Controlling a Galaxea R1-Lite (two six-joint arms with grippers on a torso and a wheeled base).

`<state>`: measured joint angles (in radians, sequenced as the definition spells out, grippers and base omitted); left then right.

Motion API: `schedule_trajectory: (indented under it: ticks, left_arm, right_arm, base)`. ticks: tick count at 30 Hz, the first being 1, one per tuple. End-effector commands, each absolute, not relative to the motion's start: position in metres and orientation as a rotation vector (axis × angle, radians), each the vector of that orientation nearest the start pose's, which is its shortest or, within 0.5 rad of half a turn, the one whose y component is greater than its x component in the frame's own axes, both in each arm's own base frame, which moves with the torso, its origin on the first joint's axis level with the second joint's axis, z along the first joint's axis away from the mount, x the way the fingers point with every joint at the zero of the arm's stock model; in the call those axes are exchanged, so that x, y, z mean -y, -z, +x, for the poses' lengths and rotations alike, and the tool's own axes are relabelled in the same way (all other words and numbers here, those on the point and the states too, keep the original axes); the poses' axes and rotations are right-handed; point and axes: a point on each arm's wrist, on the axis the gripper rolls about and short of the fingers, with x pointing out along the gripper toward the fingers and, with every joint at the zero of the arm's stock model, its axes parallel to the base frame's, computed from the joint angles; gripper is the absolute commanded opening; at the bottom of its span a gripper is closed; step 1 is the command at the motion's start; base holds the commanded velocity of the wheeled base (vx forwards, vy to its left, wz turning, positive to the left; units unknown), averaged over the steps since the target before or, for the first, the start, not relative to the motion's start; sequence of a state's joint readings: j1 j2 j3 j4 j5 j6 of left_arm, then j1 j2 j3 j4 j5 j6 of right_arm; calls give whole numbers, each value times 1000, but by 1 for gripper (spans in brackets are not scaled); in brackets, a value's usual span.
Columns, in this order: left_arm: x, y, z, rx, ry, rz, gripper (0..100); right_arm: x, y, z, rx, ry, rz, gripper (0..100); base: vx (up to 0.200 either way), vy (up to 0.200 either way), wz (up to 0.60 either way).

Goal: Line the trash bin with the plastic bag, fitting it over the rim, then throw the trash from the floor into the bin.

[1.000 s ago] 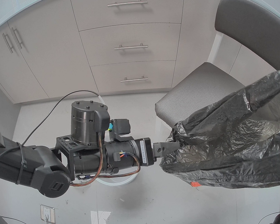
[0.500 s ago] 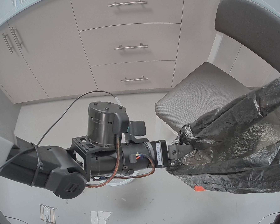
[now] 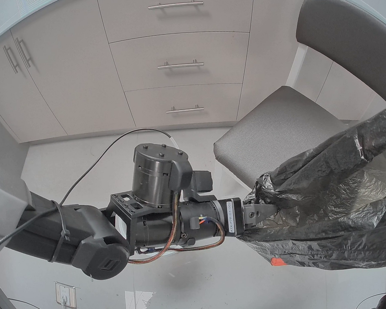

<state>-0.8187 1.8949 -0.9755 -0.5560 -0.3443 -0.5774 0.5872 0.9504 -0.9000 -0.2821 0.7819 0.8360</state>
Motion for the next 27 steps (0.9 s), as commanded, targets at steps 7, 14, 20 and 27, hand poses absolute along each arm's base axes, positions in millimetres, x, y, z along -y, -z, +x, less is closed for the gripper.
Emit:
schedule_trajectory:
  ticks: [7,14,20,27]
  left_arm:
    - [268,-167,220,-712,1033,-469,100]
    - [272,-170,212,-739,1050,-502,100]
    - [273,-168,212,-744,1050,-500,0]
    - [273,-167,212,-745,1045,-499,0]
  right_arm:
    - [-67,-333,73,-330,-1377,671,0]
    - [-67,-334,73,-329,-1377,671,0]
    - [-67,-334,73,-329,-1377,671,0]
    - [-67,-334,73,-329,-1377,671,0]
  base:
    - [0,0,0]
    - [0,0,0]
    - [0,0,0]
    - [0,0,0]
